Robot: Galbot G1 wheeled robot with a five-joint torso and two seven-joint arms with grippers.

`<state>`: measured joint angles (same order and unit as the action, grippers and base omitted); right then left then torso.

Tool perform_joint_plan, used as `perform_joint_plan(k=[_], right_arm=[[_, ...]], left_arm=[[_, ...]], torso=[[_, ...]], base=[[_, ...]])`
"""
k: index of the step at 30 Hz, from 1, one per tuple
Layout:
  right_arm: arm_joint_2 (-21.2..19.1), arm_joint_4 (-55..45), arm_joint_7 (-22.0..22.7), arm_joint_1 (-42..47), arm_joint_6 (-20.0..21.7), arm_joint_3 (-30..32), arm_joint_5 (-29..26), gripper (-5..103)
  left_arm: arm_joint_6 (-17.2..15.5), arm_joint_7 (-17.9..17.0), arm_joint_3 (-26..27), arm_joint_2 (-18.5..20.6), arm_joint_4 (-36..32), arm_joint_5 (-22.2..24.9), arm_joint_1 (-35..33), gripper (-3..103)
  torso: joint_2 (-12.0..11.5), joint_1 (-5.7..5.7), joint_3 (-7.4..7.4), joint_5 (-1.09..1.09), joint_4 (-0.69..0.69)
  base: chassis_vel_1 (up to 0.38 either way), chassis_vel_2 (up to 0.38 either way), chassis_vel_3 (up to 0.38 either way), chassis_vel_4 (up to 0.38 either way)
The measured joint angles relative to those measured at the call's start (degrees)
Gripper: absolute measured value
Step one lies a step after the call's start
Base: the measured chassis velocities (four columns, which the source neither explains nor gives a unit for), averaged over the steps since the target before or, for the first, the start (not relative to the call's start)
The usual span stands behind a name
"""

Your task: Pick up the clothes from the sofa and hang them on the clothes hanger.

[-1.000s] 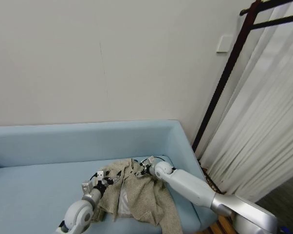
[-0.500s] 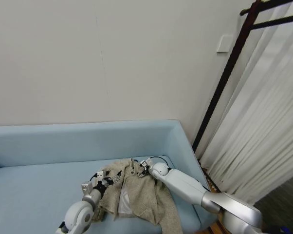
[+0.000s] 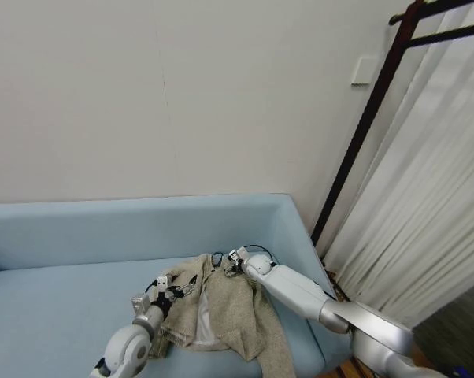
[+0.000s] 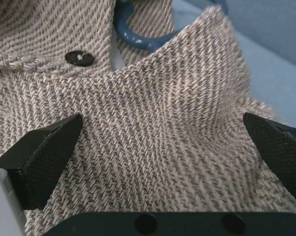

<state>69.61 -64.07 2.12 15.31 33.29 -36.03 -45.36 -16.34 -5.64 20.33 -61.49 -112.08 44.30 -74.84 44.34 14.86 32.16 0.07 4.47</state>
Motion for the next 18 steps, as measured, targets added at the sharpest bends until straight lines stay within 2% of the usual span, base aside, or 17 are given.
perform_joint_plan(k=[3,8,14,18], right_arm=[[1.8,4.4,0.0,-0.1,-1.1,0.6,-0.1,100],[2.7,7.7,-0.4,-0.4,-2.5,0.7,0.7,99],[3.0,4.8,0.6,0.5,-2.6,0.3,1.4,91],[2.8,3.3,1.2,-0.3,-1.8,0.3,0.9,94]], left_arm=[[0.0,0.0,-0.1,0.0,0.0,-0.1,0.1,100],[0.0,0.0,0.0,0.3,-0.1,-0.1,0.0,100],[0.1,0.2,-0.1,0.2,-0.2,-0.1,0.0,100],[0.2,0.2,-0.1,0.2,-0.2,-0.1,0.1,100]], torso=[[0.0,0.00,0.00,0.01,-0.02],[0.0,0.00,0.00,0.01,0.00],[0.0,0.00,0.00,0.01,0.00],[0.0,0.00,0.00,0.01,-0.02]], base=[[0.000,0.000,0.000,0.000],[0.000,0.000,0.000,0.000],[0.000,0.000,0.000,0.000],[0.000,0.000,0.000,0.000]])
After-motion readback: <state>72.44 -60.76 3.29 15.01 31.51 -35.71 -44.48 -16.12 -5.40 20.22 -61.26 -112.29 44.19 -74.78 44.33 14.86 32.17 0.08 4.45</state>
